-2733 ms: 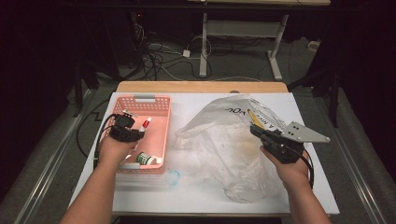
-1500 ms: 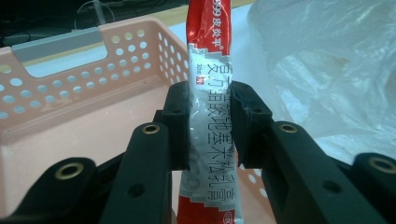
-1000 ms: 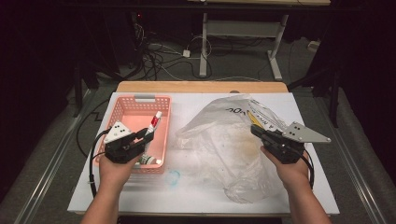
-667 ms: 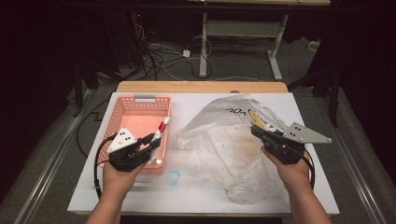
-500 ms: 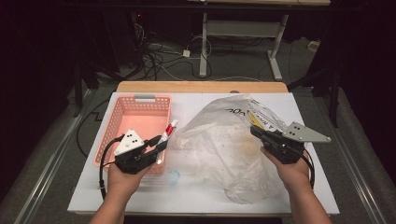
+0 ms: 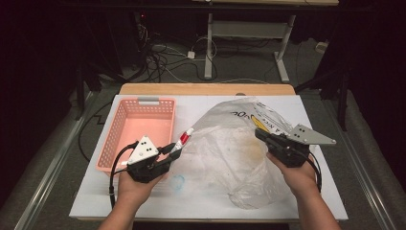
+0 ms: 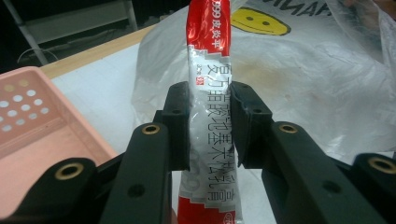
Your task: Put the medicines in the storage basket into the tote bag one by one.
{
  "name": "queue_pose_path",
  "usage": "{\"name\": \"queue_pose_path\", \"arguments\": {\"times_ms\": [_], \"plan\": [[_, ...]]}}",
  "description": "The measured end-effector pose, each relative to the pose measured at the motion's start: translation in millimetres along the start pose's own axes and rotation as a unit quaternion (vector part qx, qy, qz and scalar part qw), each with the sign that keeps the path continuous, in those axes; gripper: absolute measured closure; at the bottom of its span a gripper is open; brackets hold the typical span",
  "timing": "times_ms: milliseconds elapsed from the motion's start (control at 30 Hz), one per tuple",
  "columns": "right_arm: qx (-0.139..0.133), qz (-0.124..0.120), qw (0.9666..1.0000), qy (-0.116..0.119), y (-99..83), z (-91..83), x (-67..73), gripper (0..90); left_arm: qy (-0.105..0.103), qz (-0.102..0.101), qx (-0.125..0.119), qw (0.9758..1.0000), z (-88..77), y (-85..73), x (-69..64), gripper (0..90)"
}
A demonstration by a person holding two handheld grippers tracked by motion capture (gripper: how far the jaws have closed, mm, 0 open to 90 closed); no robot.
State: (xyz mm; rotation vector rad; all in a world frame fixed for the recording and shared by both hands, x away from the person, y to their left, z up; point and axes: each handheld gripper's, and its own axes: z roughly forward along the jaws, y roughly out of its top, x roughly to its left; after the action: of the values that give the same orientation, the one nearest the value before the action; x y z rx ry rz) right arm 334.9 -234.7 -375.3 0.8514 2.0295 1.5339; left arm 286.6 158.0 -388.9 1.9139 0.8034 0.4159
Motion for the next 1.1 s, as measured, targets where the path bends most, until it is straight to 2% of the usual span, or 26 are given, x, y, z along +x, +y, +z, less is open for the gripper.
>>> {"name": "queue_pose_path", "arguments": {"times_ms": [267,567,900,1000,1100], "plan": [[-0.003,-0.003,1.0000,0.005,-1.7,-0.7,0.1,90.0,-0.019,0.014,0.005,0.9997,13.9,0.1,-16.9,68.7],[-0.003,-0.009,0.9999,0.010,-2.4,-0.8,0.9,90.0,-0.039,0.027,0.026,0.9985,32.9,-4.4,-30.0,68.7],[-0.003,-0.008,0.9999,0.015,-2.3,-0.1,2.8,90.0,-0.061,0.028,0.046,0.9966,62.6,-7.6,-42.5,68.7],[-0.003,-0.009,0.9999,0.014,-2.4,0.1,2.3,90.0,-0.057,0.038,0.057,0.9960,73.7,-6.9,-45.5,68.7],[-0.004,-0.007,0.9999,0.013,-2.4,-0.3,2.0,90.0,-0.061,0.024,0.062,0.9959,84.5,-7.1,-43.1,68.7]]}}
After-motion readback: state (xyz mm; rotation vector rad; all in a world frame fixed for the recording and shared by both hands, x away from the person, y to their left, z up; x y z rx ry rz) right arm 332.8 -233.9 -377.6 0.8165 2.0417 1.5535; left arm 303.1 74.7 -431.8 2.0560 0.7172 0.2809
